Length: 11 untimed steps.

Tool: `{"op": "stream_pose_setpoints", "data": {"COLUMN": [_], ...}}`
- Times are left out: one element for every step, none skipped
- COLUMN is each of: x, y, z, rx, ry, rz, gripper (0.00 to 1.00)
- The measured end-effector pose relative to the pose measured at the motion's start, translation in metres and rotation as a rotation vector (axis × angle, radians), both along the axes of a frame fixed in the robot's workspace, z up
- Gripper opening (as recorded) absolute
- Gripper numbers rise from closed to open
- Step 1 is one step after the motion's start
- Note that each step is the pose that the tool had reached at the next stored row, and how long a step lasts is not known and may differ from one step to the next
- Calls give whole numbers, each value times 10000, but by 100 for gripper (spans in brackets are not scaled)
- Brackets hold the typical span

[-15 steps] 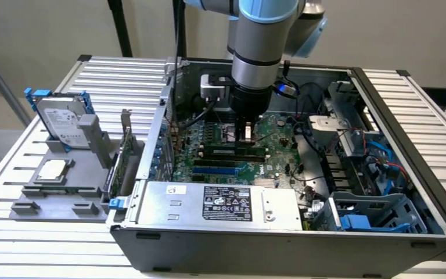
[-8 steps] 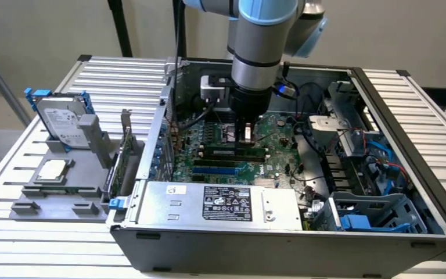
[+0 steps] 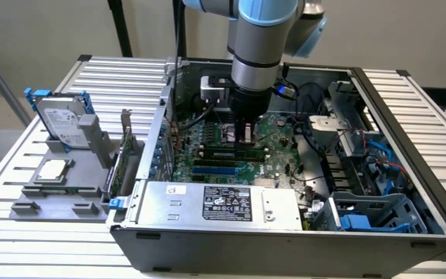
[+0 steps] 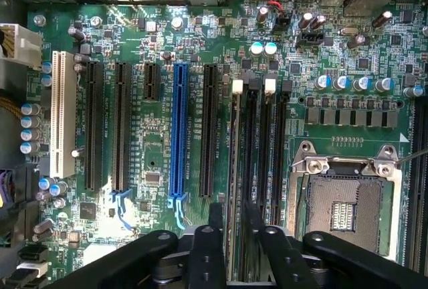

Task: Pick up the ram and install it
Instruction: 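Insert the ram into the slot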

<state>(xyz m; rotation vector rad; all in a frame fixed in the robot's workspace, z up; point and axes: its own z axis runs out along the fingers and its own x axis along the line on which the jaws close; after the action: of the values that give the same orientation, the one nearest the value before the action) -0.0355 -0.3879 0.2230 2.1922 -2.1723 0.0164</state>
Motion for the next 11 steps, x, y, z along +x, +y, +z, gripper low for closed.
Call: {"op": "stream_pose_setpoints", "data": {"x": [0, 0, 0, 0, 0, -1, -3, -9, -21, -27, -32], "y": [0, 0, 0, -1, -2, -2, -2, -3, -3, -4, -4], "z": [16, 38, 64, 91, 117, 143, 166, 185, 202, 210, 210], "rx": [-2, -2, 3, 7, 13, 16, 17, 19, 24, 29, 31], "ry": [1, 2, 6, 9, 11, 11, 11, 12, 12, 11, 11], "rz": [0, 0, 1, 1, 0, 0, 0, 2, 0, 1, 0], "gripper": [28, 28, 28, 28, 28, 28, 28, 28, 26, 26, 19]}}
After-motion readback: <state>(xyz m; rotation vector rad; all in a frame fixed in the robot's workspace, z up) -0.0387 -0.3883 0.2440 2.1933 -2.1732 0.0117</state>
